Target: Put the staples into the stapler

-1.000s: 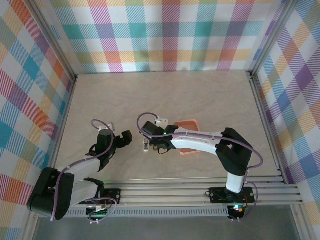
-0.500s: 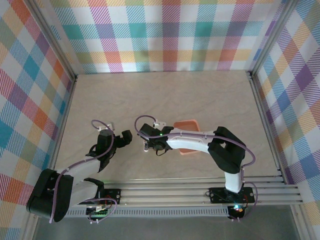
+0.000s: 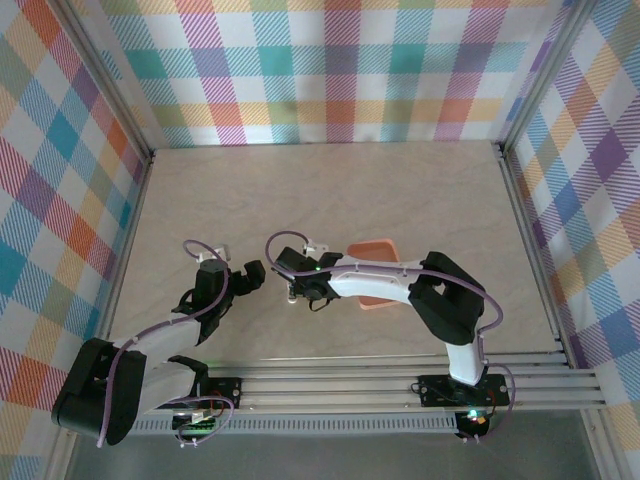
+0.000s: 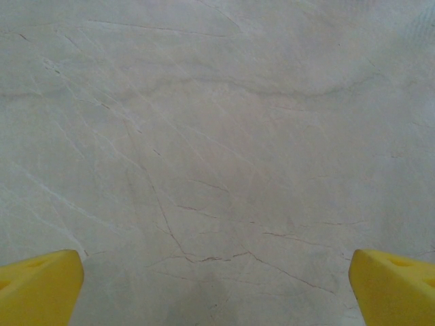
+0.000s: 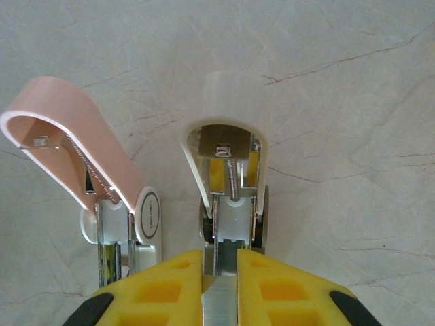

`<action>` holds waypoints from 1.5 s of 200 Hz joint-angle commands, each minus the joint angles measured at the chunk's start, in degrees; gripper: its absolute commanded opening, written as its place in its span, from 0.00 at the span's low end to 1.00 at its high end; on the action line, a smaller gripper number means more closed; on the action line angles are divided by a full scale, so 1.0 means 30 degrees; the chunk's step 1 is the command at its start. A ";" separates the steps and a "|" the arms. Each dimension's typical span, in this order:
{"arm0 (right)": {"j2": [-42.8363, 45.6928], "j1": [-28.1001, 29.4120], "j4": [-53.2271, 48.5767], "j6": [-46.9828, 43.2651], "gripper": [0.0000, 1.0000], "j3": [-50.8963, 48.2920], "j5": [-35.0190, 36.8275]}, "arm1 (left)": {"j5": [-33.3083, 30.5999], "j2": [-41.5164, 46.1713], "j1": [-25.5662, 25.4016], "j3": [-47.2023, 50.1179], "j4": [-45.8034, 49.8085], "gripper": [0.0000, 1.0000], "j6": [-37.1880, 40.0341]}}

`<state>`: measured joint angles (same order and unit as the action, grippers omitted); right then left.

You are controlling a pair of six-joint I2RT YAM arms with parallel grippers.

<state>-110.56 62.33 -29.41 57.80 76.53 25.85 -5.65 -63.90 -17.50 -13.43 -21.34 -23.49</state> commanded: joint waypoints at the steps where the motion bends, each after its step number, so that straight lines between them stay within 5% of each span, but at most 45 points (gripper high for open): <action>1: -0.0352 0.0114 -0.0241 -0.0253 0.18 0.0568 -0.0061 | -0.0293 0.0136 -0.0115 -0.0276 -0.0298 1.00 0.0178; 300: -0.0588 0.0033 -0.1257 -0.1059 0.17 0.0534 0.1078 | -0.0282 0.0180 -0.0124 -0.0342 -0.0151 1.00 0.0219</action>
<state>-112.09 62.33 -31.16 56.07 77.06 26.76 -5.65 -63.90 -17.54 -13.43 -21.32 -23.46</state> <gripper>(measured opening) 0.172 0.997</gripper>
